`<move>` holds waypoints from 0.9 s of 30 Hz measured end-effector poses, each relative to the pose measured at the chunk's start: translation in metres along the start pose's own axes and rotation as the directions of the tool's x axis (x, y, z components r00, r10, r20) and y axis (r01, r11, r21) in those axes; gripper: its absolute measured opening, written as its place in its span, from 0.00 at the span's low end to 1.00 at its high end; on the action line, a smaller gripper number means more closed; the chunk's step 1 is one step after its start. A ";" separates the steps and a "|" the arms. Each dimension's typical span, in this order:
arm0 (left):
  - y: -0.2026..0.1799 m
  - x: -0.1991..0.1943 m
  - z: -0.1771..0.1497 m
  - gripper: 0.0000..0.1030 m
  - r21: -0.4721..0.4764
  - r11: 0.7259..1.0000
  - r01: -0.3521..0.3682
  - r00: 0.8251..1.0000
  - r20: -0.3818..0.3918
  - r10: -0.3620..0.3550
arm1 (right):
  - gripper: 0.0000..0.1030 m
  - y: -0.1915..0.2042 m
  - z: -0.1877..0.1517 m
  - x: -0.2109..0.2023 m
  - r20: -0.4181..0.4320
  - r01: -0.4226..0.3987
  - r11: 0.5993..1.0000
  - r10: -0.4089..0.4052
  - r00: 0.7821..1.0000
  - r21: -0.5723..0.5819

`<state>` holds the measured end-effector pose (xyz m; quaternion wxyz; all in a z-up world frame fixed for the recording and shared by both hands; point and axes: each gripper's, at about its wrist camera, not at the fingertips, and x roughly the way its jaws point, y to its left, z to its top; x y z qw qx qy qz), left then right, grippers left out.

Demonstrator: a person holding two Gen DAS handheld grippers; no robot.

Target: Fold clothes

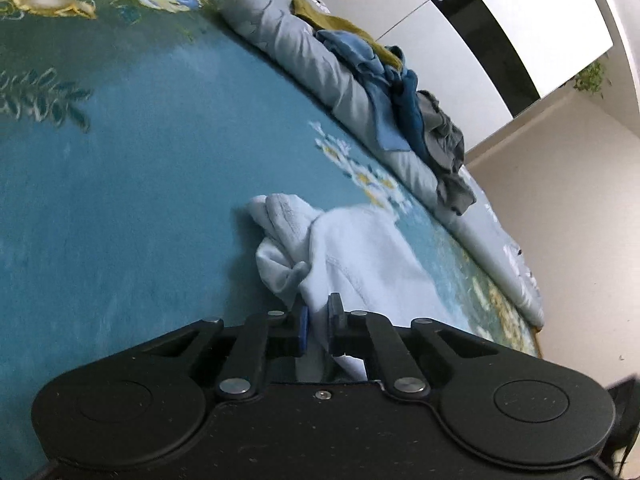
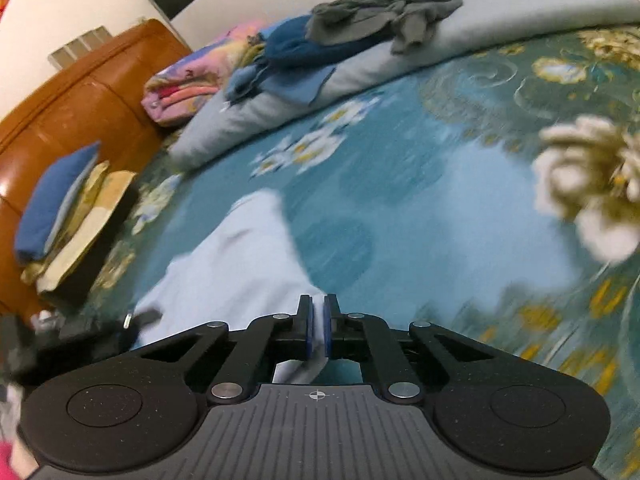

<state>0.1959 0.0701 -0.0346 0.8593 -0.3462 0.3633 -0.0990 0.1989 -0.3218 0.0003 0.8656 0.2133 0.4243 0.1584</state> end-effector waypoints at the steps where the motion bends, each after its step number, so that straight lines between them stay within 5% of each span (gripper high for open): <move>1: 0.001 -0.001 0.001 0.06 0.003 1.000 -0.005 1.000 0.001 0.005 | 0.04 -0.003 0.004 0.000 -0.007 0.005 1.000 -0.005 1.000 -0.005; 5: 0.004 -0.003 0.007 0.19 0.013 1.000 -0.026 1.000 0.005 0.026 | 0.02 -0.011 -0.004 0.003 -0.012 0.001 1.000 -0.001 1.000 0.011; 8: 0.006 -0.005 0.011 0.47 0.021 0.999 -0.041 0.999 0.009 0.041 | 0.03 -0.018 -0.014 -0.001 0.010 -0.016 0.997 0.016 1.000 0.070; 11: 0.004 -0.004 0.024 0.72 0.059 0.998 -0.036 0.999 0.010 0.035 | 0.18 -0.024 -0.028 -0.014 0.058 -0.046 0.987 0.037 0.998 0.152; 12: 0.002 0.000 0.030 0.73 0.078 0.996 -0.036 0.999 0.004 0.036 | 0.36 -0.024 -0.033 -0.011 0.057 -0.051 0.984 0.041 0.998 0.173; 13: 0.000 0.006 0.035 0.74 0.103 0.994 -0.043 0.999 0.000 0.043 | 0.41 -0.023 -0.039 -0.009 0.056 -0.055 0.980 0.045 0.997 0.194; 17: -0.006 0.034 0.054 0.76 0.171 0.982 -0.077 0.996 -0.036 0.085 | 0.44 -0.021 -0.062 -0.001 0.053 -0.073 0.958 0.060 0.997 0.276; 25: -0.009 0.070 0.061 0.81 0.224 0.974 0.041 0.989 -0.148 -0.008 | 0.44 -0.011 -0.087 0.024 0.077 -0.169 0.889 0.150 0.986 0.426; 27: -0.008 0.072 0.060 0.71 0.208 0.975 0.084 0.985 -0.168 -0.049 | 0.44 -0.007 -0.089 0.033 0.093 -0.187 0.878 0.163 0.982 0.441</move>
